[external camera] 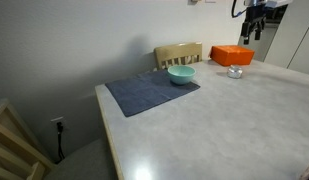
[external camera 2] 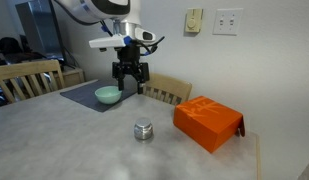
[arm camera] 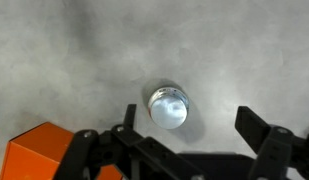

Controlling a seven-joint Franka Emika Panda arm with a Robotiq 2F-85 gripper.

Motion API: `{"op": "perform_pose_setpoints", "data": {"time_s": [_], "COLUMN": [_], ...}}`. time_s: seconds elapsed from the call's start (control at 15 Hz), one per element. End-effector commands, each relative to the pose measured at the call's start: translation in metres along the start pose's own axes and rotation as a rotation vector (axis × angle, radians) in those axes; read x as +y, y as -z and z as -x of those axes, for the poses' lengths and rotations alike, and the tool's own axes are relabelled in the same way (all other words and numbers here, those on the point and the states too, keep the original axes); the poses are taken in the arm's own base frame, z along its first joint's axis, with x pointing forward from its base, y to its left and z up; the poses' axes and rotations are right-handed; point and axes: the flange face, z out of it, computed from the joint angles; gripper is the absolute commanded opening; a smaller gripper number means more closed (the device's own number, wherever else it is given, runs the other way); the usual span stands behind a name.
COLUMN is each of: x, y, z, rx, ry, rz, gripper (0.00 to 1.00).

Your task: Open the silver candle container

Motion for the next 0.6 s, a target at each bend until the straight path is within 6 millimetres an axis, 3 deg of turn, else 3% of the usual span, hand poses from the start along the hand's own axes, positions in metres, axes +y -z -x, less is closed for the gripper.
{"op": "perform_pose_setpoints", "data": {"time_s": [0.0, 0.33, 0.53], "x": [-0.006, 0.01, 0.023], "y": [0.007, 0.003, -0.006], "z": [0.002, -0.018, -0.014], "rx": [0.036, 0.28, 0.341], "ry": [0.006, -0.015, -0.07], "rz": [0.01, -0.127, -0.16], "gripper": [1.0, 1.0, 1.0]}}
